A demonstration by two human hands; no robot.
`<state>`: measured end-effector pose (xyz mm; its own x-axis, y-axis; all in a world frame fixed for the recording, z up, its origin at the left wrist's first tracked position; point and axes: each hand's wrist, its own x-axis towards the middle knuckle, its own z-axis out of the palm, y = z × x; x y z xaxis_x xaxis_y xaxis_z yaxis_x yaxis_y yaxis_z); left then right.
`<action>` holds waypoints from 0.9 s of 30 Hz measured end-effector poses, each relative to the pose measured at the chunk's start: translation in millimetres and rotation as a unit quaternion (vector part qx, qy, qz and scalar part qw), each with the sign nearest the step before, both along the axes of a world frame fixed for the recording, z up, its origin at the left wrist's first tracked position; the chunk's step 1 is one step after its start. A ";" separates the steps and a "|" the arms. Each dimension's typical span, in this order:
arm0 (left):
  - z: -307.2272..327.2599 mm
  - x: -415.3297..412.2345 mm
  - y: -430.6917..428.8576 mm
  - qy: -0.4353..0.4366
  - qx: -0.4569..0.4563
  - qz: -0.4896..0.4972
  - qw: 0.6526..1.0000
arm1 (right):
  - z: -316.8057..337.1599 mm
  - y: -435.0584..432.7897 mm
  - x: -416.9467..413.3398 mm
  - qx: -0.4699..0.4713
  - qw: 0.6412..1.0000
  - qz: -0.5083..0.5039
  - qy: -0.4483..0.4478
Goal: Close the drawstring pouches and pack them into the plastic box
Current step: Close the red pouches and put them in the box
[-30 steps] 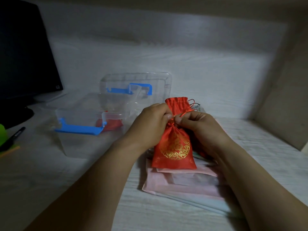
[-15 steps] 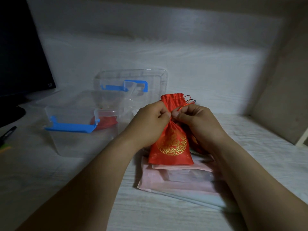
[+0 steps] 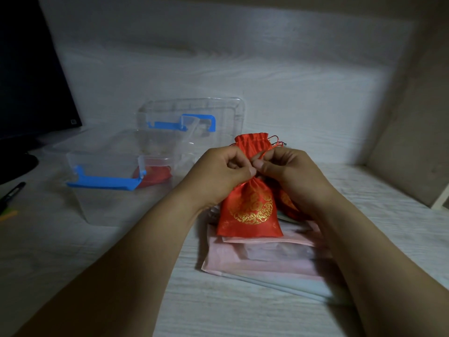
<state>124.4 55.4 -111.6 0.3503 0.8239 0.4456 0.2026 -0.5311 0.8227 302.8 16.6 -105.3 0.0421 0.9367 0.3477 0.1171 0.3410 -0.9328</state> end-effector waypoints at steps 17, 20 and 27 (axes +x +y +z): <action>-10.9 3.6 -0.2 0.085 0.113 0.070 0.987 | -4.9 6.2 1.8 0.117 0.969 -0.079 -0.203; -9.1 4.5 -2.1 0.091 0.111 0.068 0.987 | -3.2 4.3 -1.1 0.127 0.966 -0.085 -0.208; -8.8 2.7 0.3 0.088 0.097 0.068 0.989 | -0.2 1.0 -3.5 0.139 0.964 -0.068 -0.214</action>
<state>127.1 55.7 -120.3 0.3285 0.7738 0.5416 0.4145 -0.6334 0.6535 299.3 17.7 -105.5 -0.0457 0.8012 0.5966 0.5328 0.5248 -0.6639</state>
